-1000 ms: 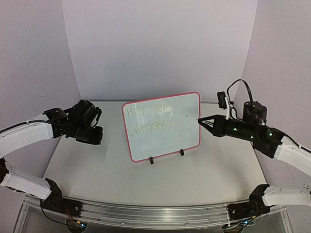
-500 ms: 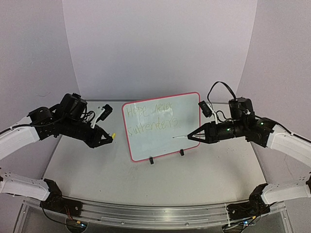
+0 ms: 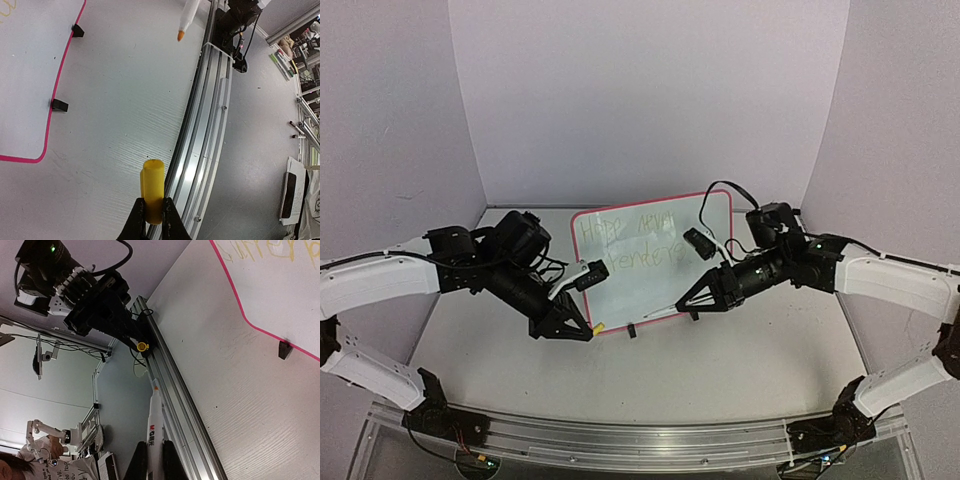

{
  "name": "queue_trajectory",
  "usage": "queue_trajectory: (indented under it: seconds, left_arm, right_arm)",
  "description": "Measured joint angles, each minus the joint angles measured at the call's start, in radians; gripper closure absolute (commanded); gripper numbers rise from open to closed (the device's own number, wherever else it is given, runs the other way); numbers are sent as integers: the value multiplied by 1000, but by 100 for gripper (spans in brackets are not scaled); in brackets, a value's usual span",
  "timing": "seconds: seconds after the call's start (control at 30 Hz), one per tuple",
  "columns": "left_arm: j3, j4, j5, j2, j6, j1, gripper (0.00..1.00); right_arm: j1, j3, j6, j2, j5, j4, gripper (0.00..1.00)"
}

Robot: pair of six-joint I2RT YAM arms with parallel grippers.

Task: Write a sentence on the whiteboard
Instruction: Insert the whiteboard marker without the cap into the pen cap.

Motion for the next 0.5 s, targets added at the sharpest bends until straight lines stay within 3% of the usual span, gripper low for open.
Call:
queue_trajectory:
  seconds: [0.5]
  left_arm:
    - [29,35,129,90,148,-34,100]
  right_arm:
    - [66,48,-16,147,-126,5,100]
